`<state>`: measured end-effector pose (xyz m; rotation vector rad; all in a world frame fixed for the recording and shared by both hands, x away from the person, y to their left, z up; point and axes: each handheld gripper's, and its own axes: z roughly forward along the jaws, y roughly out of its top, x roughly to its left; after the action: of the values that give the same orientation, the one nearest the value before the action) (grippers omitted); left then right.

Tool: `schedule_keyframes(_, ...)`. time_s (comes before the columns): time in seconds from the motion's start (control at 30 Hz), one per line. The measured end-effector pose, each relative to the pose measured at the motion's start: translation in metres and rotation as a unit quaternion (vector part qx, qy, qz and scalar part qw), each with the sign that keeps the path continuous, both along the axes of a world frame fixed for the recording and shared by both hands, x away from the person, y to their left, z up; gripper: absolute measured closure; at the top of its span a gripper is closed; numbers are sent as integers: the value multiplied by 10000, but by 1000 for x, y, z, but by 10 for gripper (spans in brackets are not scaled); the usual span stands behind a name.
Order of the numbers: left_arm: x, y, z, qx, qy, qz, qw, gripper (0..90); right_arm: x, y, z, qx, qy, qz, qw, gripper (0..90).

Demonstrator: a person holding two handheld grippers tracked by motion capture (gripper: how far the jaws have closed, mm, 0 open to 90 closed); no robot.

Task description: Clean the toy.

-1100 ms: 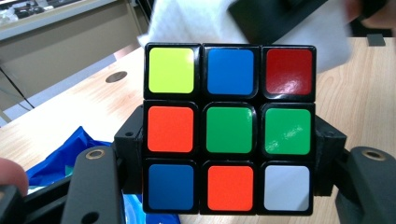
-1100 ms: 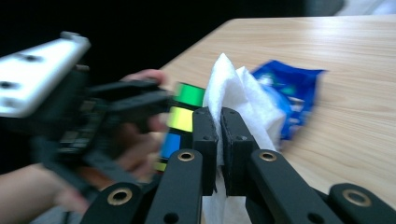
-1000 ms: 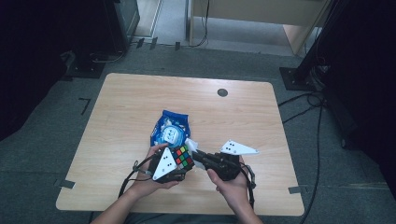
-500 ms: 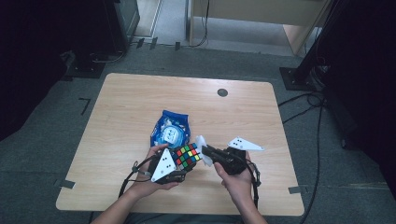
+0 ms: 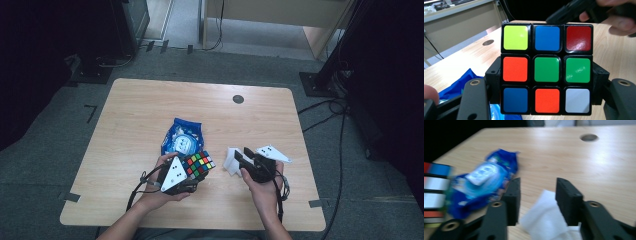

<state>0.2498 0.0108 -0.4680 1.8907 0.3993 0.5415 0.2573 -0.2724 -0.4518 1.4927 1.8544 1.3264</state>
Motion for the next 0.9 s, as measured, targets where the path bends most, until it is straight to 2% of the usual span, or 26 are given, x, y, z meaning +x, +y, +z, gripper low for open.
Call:
schedule_keyframes(0.07, 1, 0, -1, -21, 36, -1, 10000, 337, -7, 8, 10, 211, -129, 247, 9994, 472)
schedule_keyframes(0.13, 1, 0, -1, -13, 49, 11, 10000, 337, -13, 19, 19, 535, -173, 575, 9968, 372)
schedule_keyframes(0.17, 1, -1, -2, -20, 51, 16, 10000, 337, -17, 27, 24, 715, -100, 682, 9951, 272)
schedule_keyframes(0.2, 1, -1, -2, -22, 51, 27, 10000, 337, -19, 32, 26, 820, -43, 689, 9942, 208)
schedule_keyframes(0.27, 1, -2, -2, -37, 65, 32, 10000, 337, -23, 43, 28, 1045, 127, 884, 9905, 153)
schedule_keyframes(0.33, 0, -3, -2, -51, 67, 40, 10000, 337, -27, 54, 27, 1061, 244, 935, 9897, 150)
schedule_keyframes(0.47, -3, -6, -1, -105, 45, 26, 9999, 337, -26, 68, 19, 1222, 485, 1082, 9854, 174)
schedule_keyframes(0.53, -4, -8, -1, -87, 14, 10, 10000, 337, -25, 70, 14, 1276, 561, 1019, 9850, 259)
schedule_keyframes(0.6, -4, -9, -2, -60, 53, 11, 10000, 336, -24, 70, 11, 1459, 679, 1095, 9809, 323)
schedule_keyframes(0.67, -3, -9, -3, -69, 93, -15, 9999, 336, -24, 71, 10, 1439, 717, 1078, 9811, 331)
schedule_keyframes(0.77, -3, -9, -3, -88, 168, -103, 9998, 337, -24, 72, 8, 1258, 821, 1108, 9824, 347)
schedule_keyframes(0.83, -3, -8, -4, -106, 189, -162, 9996, 334, -23, 71, 9, 1257, 895, 1141, 9814, 348)
schedule_keyframes(0.9, -3, -6, -4, -108, 85, -280, 9995, 322, -22, 68, 11, 1265, 947, 1163, 9806, 348)
